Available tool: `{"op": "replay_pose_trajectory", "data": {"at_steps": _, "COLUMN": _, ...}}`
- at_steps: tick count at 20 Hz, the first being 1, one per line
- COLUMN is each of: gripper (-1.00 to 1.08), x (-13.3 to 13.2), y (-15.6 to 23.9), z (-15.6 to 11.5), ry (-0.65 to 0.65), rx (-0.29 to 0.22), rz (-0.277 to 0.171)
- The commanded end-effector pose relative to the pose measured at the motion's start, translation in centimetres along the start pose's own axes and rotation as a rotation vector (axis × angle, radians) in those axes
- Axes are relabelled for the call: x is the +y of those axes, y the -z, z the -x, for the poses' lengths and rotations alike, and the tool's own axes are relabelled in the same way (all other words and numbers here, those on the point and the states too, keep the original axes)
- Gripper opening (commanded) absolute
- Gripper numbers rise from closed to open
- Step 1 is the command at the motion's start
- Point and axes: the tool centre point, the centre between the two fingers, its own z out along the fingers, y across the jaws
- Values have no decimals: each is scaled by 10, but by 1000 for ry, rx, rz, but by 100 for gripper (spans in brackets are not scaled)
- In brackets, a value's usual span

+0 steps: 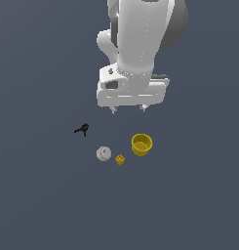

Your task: Pick up a designated object from a clutter of objects.

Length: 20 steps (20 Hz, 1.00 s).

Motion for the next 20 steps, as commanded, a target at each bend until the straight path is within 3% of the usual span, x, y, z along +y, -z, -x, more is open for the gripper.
{"op": "replay_pose_trajectory", "data": {"at_steps": 1, "gripper": 100, "x": 4, "y": -5, "z": 0, "ry": -8, "rx": 0, "rz": -3}}
{"op": "replay_pose_trajectory", "data": {"at_steps": 10, "gripper": 100, "x": 40, "y": -48, "z": 4, "ry": -82, "rx": 7, "rz": -31}}
{"op": "replay_pose_trajectory", "data": {"at_steps": 20, "gripper": 100, "x": 114, "y": -133, "z": 34, "ry": -250, "rx": 25, "rz": -66}}
